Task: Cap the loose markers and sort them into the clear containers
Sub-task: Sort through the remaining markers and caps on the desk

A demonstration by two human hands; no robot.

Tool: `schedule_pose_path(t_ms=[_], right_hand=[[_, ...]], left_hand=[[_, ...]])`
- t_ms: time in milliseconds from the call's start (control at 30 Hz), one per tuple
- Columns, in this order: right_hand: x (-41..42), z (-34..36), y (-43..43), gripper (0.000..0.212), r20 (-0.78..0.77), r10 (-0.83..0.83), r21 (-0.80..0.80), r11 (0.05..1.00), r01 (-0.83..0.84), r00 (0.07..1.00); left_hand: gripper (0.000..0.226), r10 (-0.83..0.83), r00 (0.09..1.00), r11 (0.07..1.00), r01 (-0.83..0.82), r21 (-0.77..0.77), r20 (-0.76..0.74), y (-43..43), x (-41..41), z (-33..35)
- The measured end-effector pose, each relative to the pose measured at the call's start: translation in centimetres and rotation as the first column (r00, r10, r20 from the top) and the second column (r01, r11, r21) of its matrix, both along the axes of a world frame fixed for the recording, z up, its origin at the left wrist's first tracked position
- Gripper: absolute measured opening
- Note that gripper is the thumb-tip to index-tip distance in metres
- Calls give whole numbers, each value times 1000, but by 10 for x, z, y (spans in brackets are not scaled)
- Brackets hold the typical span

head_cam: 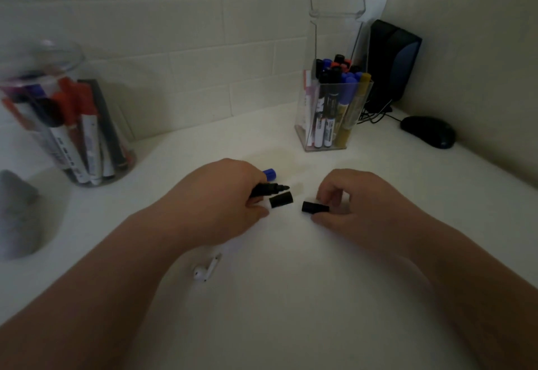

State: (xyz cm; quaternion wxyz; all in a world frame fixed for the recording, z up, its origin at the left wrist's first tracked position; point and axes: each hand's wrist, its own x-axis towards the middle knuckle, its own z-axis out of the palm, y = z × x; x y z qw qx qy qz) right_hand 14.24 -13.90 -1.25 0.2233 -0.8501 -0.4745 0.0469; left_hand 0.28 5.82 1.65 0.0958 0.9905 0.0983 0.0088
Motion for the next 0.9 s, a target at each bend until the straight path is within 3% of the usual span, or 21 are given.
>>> schedule_pose_path(t_ms=[133, 267, 333, 433, 600, 733, 800, 900], right_hand=[[-10, 12, -4, 34, -51, 29, 187, 982, -19, 998], [-26, 17, 0, 15, -136, 192, 223, 962, -159, 972], [-29, 19, 1, 12, -237, 202, 274, 952, -134, 950], [-33, 26, -2, 10, -340, 242, 308, 942, -136, 909], [-32, 49, -14, 15, -76, 302, 270, 923, -272, 950], [-35, 58, -21, 17, -2, 345, 242, 911, -335, 939], [-38, 60, -18, 20, 34, 293, 162, 942, -295, 955], [-50, 55, -11, 33, 74, 249, 70, 965, -254, 966]], left_hand=[[20, -123, 978, 978, 148, -147, 166, 1, -5, -1], [11, -149, 933, 911, 259, -322, 327, -12, -7, 1], [11, -86, 939, 869, 234, -436, 332, -14, -9, 4], [31, -57, 954, 760, 233, -606, 295, -12, -12, 9], [46, -158, 933, 569, 354, -742, 323, -16, -13, 17], [42, -250, 934, 419, 341, -842, 254, -17, -14, 19], [43, -253, 933, 468, 350, -812, 257, -15, -16, 21], [44, -271, 906, 664, 420, -618, 325, -12, -23, 29]])
